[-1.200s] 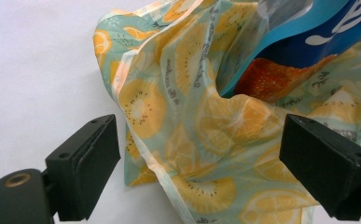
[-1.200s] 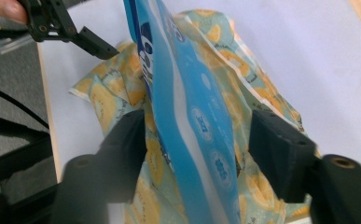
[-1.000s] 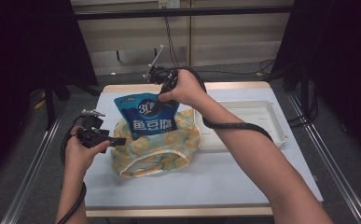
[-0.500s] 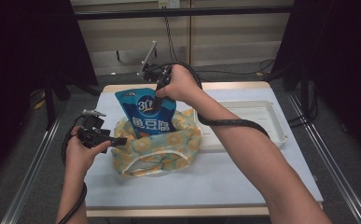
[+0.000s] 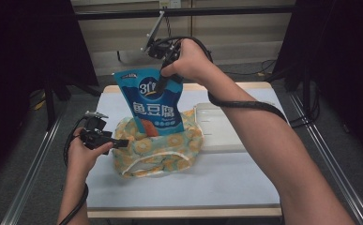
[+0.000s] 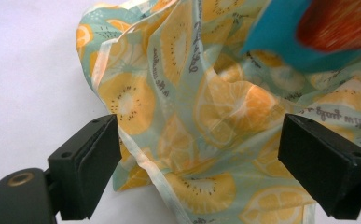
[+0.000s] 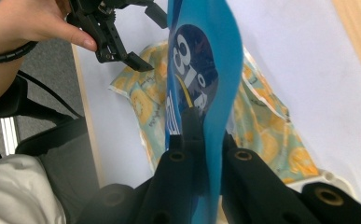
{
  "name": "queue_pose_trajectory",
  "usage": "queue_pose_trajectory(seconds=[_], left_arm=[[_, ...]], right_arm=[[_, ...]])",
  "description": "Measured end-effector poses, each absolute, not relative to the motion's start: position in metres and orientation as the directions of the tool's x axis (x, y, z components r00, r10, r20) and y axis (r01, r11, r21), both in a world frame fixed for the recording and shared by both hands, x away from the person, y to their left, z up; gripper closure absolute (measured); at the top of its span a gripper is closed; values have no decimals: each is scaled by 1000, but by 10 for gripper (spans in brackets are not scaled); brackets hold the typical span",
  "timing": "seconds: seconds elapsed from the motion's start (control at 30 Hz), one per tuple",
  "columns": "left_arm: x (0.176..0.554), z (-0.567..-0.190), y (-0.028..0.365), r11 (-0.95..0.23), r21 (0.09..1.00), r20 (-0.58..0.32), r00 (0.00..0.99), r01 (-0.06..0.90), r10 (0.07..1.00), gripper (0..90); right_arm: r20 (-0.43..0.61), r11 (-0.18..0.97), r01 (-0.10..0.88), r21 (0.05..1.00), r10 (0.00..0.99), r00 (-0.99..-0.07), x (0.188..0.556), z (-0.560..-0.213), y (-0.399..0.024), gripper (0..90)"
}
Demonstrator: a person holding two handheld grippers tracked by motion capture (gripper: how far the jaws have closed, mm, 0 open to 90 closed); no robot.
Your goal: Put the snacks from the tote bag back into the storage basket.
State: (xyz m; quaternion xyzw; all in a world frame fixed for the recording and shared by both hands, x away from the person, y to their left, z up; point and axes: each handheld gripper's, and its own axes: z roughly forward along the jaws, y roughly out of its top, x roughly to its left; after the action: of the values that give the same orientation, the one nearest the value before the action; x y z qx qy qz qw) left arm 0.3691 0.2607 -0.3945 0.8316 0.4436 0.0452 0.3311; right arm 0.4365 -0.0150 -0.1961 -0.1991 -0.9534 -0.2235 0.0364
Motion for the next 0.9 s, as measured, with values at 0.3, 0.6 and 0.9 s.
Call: queue_pose_trajectory(seconds=[0.3, 0.6, 0.9], left_arm=[[369, -398, 263, -377, 584, -235, 595, 718, 769, 124], [369, -398, 267, -371, 585, -222, 583, 721, 782, 118], [367, -394, 268, -357, 593, -233, 578, 722, 782, 83]], right_arm=[[167, 813, 391, 432, 354, -920, 435, -159, -34, 900], [137, 813, 390, 433, 368, -920, 433, -135, -61, 900], [118, 808, 400, 431, 389, -914, 429, -134, -96, 900]])
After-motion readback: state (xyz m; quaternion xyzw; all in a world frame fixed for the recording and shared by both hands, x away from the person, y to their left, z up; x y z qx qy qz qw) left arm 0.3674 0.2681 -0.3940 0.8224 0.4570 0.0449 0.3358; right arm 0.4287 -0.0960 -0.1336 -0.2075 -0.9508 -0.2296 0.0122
